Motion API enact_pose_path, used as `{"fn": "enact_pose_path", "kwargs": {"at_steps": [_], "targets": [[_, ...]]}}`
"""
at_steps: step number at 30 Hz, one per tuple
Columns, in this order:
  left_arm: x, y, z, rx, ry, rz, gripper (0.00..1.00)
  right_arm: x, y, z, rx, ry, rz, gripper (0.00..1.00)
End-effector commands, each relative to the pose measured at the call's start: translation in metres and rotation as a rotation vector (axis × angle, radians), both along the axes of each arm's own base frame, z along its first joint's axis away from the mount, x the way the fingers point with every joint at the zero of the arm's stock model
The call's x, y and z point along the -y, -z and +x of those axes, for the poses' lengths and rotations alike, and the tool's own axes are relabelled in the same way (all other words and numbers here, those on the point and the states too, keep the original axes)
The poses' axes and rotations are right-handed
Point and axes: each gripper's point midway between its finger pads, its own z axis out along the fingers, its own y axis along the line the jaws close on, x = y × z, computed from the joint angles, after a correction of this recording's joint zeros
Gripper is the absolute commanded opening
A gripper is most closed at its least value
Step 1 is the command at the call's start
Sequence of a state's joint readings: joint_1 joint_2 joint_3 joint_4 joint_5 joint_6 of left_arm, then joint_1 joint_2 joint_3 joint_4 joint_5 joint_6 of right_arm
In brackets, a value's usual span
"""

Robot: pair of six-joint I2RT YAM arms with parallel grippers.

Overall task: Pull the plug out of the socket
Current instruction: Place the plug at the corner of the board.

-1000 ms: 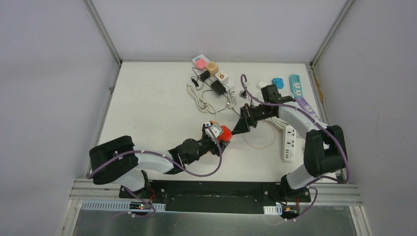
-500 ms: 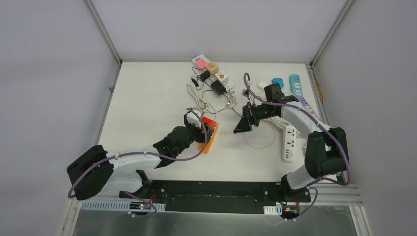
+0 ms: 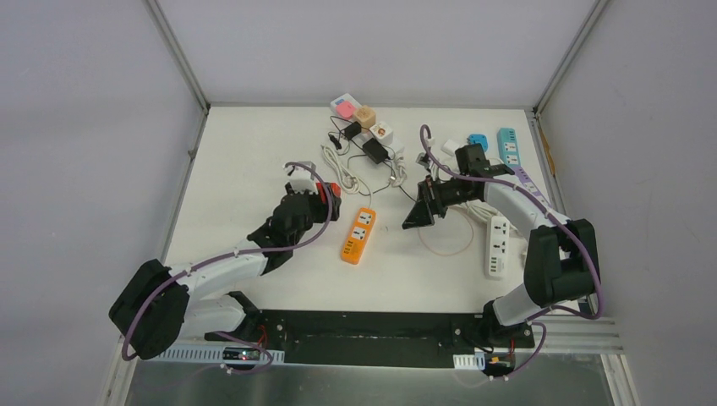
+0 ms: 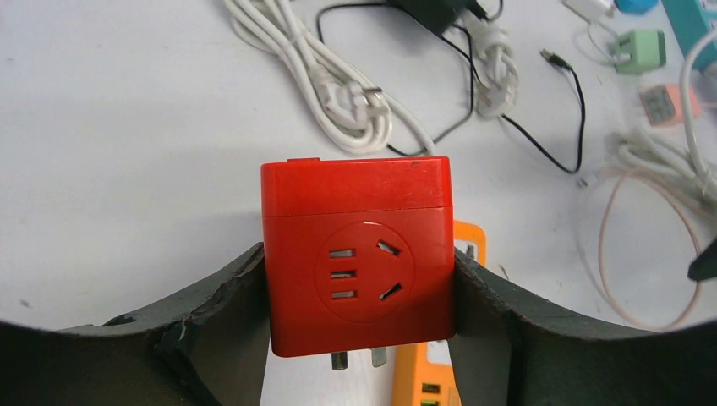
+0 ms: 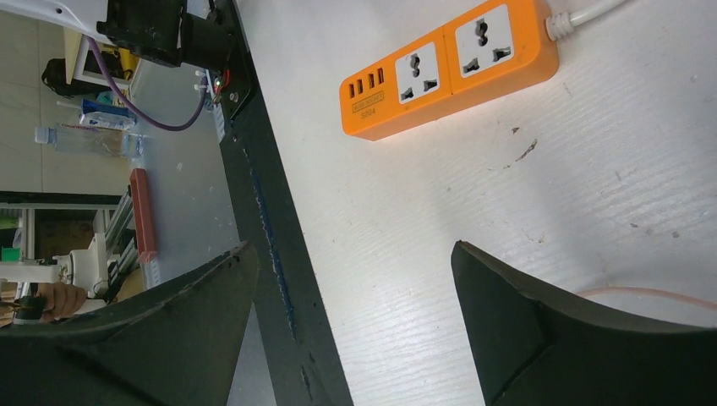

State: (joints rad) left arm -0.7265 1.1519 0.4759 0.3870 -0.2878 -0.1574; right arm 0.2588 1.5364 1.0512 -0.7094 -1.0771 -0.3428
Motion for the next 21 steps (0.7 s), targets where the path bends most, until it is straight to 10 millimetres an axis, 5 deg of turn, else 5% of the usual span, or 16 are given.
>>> {"fn": "enact_pose_path", "kwargs": {"at_steps": [1, 15, 21], "targets": [[-0.015, -0.035, 0.025, 0.052, -0.103, -0.103, 0.00, 0.001, -0.023, 0.010, 0.108, -0.002, 0.029, 0.88], [-0.102, -0.062, 0.090, 0.123, -0.375, -0.116, 0.00, 0.006, -0.027, 0.012, 0.141, 0.010, 0.014, 0.88], [-0.122, -0.068, 0.117, 0.148, -0.435, -0.072, 0.00, 0.015, -0.025, 0.014, 0.173, 0.011, -0.035, 0.88]]}}
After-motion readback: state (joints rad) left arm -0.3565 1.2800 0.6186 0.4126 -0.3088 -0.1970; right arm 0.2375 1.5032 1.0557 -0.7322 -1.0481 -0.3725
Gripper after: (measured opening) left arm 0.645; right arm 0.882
